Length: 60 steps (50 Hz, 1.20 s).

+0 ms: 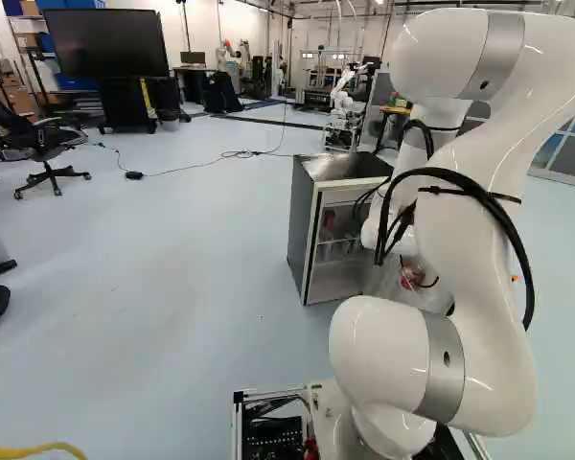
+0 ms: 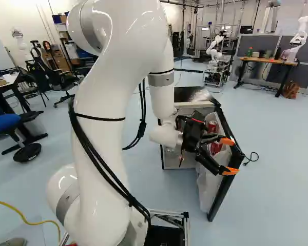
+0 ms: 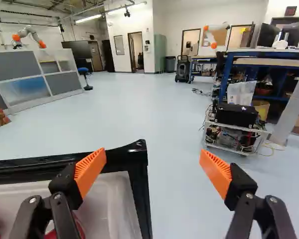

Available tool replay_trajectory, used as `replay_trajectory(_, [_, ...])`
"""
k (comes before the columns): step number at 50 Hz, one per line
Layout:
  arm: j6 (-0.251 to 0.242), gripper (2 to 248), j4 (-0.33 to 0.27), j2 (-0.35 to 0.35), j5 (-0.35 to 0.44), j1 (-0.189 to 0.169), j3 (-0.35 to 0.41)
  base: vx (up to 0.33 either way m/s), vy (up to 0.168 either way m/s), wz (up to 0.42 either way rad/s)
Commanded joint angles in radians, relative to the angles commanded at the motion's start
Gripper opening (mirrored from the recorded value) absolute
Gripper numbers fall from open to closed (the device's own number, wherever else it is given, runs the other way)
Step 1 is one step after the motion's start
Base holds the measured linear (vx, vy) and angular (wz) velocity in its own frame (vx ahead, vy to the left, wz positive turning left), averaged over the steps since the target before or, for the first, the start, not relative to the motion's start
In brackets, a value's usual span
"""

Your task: Grab a drink from the fridge

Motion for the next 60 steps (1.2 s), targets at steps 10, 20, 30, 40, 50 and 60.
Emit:
replay_trajectory(10, [0.0, 247, 0.0, -0.033, 0.0, -0.039, -0.06, 0.0, 0.0, 0.0])
replay_trajectory(20, [0.0, 247, 0.0, -0.067, 0.0, -0.074, -0.122, 0.0, 0.0, 0.0])
replay_trajectory(30, [0.0, 247, 0.0, -0.103, 0.0, -0.105, -0.186, 0.0, 0.0, 0.0])
replay_trajectory(40, [0.0, 247, 0.0, -0.139, 0.0, -0.133, -0.253, 0.0, 0.0, 0.0])
replay_trajectory(50, [0.0, 247, 0.0, -0.178, 0.0, -0.159, -0.323, 0.0, 0.0, 0.0])
replay_trajectory(60, [0.0, 247, 0.0, -0.195, 0.0, -0.173, -0.355, 0.0, 0.0, 0.0])
